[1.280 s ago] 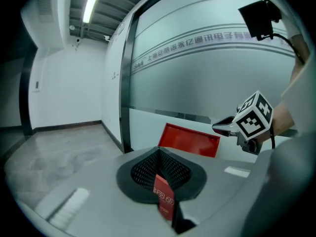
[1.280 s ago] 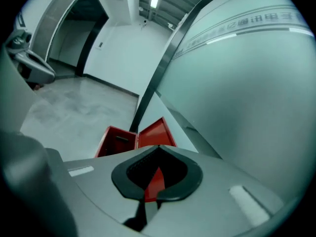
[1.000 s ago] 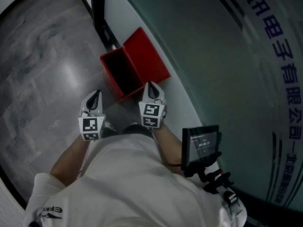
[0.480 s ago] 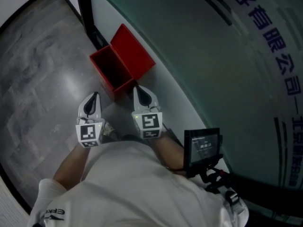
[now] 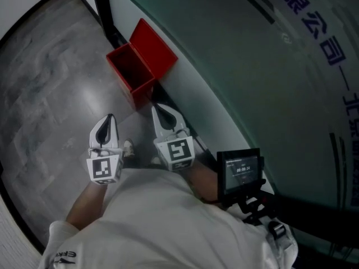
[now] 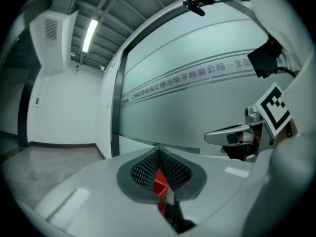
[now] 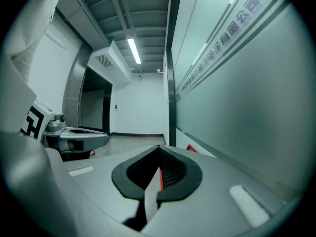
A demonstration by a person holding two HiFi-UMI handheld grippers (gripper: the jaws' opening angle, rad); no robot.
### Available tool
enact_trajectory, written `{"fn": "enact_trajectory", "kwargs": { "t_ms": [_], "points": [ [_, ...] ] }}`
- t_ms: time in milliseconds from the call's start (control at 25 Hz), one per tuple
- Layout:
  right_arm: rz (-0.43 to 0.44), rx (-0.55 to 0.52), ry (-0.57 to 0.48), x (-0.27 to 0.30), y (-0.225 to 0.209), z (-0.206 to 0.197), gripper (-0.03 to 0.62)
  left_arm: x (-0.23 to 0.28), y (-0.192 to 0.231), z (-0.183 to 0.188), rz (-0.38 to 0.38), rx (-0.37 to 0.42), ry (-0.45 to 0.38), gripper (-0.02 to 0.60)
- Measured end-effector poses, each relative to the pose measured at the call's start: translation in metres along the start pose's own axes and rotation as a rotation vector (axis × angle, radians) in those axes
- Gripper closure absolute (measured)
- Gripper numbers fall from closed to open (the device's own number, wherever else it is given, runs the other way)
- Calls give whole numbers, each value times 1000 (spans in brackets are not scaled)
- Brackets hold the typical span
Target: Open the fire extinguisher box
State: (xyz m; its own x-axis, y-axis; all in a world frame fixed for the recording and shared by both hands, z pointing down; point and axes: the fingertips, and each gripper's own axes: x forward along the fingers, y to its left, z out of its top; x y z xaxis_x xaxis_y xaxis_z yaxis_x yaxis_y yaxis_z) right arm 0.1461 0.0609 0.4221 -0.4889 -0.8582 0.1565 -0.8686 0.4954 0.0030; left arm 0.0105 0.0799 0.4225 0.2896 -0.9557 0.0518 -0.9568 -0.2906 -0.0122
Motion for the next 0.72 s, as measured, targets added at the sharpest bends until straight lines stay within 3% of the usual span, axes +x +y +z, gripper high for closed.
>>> {"fn": "enact_trajectory", "kwargs": {
  "t_ms": [200,720],
  "points": [
    [12,39,-38,-20,14,5,582,-16,-12,3,-31,13,2,580],
    [29,-5,0,-30,64,14,582,-25,-2,8,-105,-6,3,580]
  ]
}}
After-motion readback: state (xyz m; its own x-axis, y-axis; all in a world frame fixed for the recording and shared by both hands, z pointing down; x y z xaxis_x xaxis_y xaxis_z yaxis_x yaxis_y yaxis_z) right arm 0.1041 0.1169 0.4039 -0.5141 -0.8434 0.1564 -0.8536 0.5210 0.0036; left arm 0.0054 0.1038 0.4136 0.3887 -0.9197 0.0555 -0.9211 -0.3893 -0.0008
